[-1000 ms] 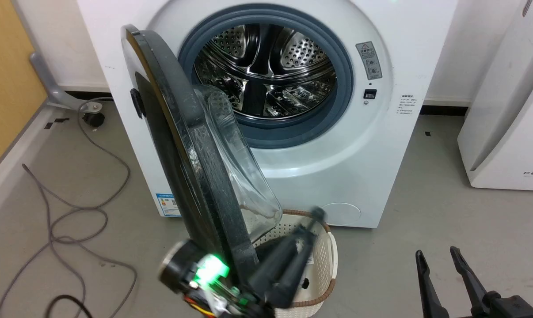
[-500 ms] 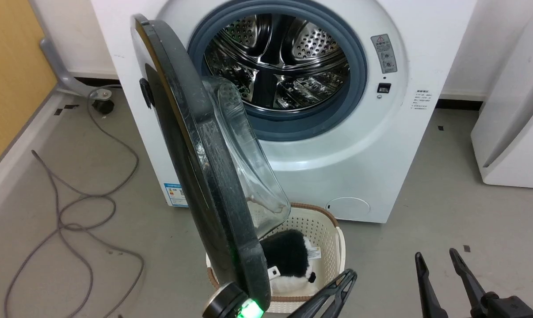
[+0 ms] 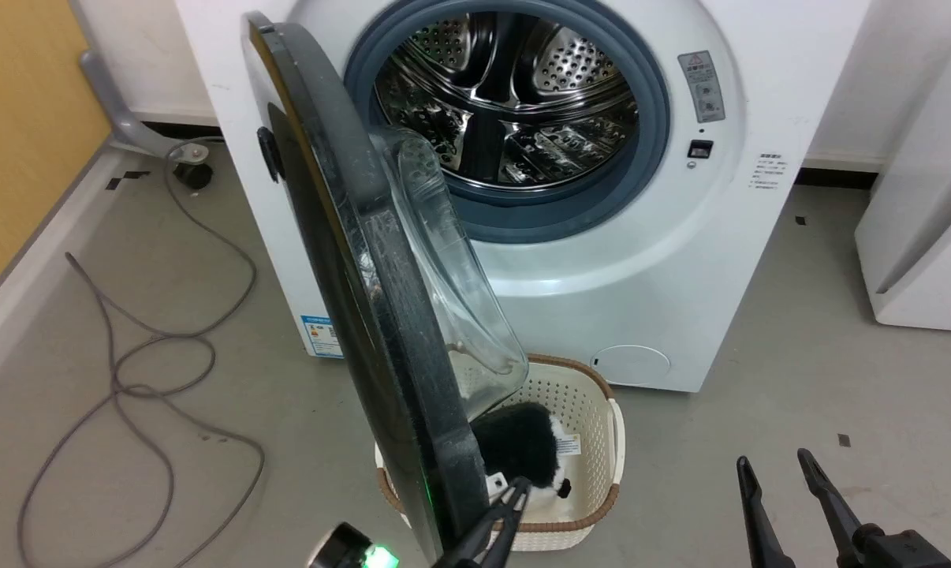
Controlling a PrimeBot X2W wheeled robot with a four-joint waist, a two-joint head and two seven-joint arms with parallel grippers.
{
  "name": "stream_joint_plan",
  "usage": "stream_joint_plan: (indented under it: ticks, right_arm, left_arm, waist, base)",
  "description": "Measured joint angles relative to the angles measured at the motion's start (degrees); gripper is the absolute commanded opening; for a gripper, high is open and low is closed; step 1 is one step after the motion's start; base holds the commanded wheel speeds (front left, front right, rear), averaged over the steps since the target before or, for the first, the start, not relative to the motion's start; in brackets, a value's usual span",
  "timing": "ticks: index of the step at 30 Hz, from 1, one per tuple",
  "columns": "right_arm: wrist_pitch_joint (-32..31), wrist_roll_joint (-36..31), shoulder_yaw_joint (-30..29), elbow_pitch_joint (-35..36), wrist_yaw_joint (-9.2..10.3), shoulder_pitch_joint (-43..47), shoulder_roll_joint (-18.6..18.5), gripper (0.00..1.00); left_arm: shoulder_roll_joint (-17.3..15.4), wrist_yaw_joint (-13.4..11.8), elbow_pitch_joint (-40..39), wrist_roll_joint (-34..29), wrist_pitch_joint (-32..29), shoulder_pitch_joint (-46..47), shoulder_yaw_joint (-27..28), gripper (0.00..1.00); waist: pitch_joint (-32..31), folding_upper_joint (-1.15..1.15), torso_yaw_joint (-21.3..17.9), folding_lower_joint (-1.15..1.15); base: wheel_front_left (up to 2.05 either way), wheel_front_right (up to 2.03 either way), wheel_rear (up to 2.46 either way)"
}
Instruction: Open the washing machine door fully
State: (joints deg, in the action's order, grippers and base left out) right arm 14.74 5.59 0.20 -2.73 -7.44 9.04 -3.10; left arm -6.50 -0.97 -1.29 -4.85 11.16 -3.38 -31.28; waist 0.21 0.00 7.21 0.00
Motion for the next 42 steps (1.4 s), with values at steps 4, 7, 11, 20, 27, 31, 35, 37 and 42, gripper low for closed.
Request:
stream_joint_plan:
  ticks: [4, 7, 11, 20, 27, 31, 35, 37, 42]
  right_arm:
    - [0.0, 0.0, -0.1, -0.2, 0.0, 0.0, 0.0, 1.0]
    - [0.0, 0.0, 0.1, -0.4, -0.01, 0.0, 0.0, 1.0]
    - [0.0, 0.1, 0.3, -1.0, 0.0, 0.0, 0.0, 1.0]
    - [0.0, 0.4, 0.9, -1.7, 0.0, 0.0, 0.0, 1.0]
    - [0.0, 0.3, 1.5, -2.2, -0.01, 0.0, 0.0, 1.0]
    - [0.0, 0.0, 1.4, -2.3, -0.01, 0.0, 0.1, 1.0]
    - [0.0, -0.3, 1.7, -2.6, -0.01, -0.3, 0.1, 1.0]
    - [0.0, -0.6, 1.8, -2.8, -0.01, -0.9, 0.1, 1.0]
    - [0.0, -1.2, 1.6, -3.1, -0.01, -2.3, 0.1, 1.0]
  left_arm:
    - [-0.4, -0.3, 1.3, 0.2, 0.7, 0.6, 0.6, 0.0]
    - [-0.6, -0.4, 1.5, 0.5, 1.0, 0.7, 0.5, 0.0]
    - [-0.9, -0.6, 1.3, 0.5, 1.0, 0.7, 0.5, 0.0]
    - [-3.3, -2.3, -1.4, 1.0, 0.4, -0.5, 2.3, 0.0]
    - [-7.2, -5.2, -3.0, 1.8, -0.8, -0.7, 8.1, 0.0]
    - [-9.0, -6.2, -3.6, 3.5, -0.9, -1.2, 11.8, 0.0]
    - [-9.2, -6.6, -2.7, 6.9, 0.5, -0.7, 15.2, 0.0]
    - [-9.2, -6.7, -1.1, 8.7, 1.2, 0.4, 16.9, 0.0]
    - [-9.3, -7.7, 3.5, 11.8, 2.6, 4.2, 21.6, 0.0]
  waist:
    - [0.1, 0.0, 1.2, 0.0]
    - [0.1, 0.0, 2.5, 0.0]
    - [-0.1, 0.0, 4.9, 0.0]
    - [-0.2, 0.0, 11.4, 0.0]
    - [0.1, 0.0, 15.9, 0.0]
    - [0.9, 0.0, 17.2, 0.0]
    - [2.2, 0.0, 17.6, 0.0]
    - [2.9, 0.0, 17.6, 0.0]
    - [4.4, 0.0, 16.7, 0.0]
  base:
    - [0.0, 0.0, 0.0]
    - [0.0, 0.0, 0.0]
    - [0.0, 0.0, 0.0]
    - [0.0, 0.0, 0.0]
    - [0.0, 0.0, 0.0]
    - [0.0, 0.0, 0.0]
    - [0.0, 0.0, 0.0]
    - [0.0, 0.0, 0.0]
    - [0.0, 0.0, 0.0]
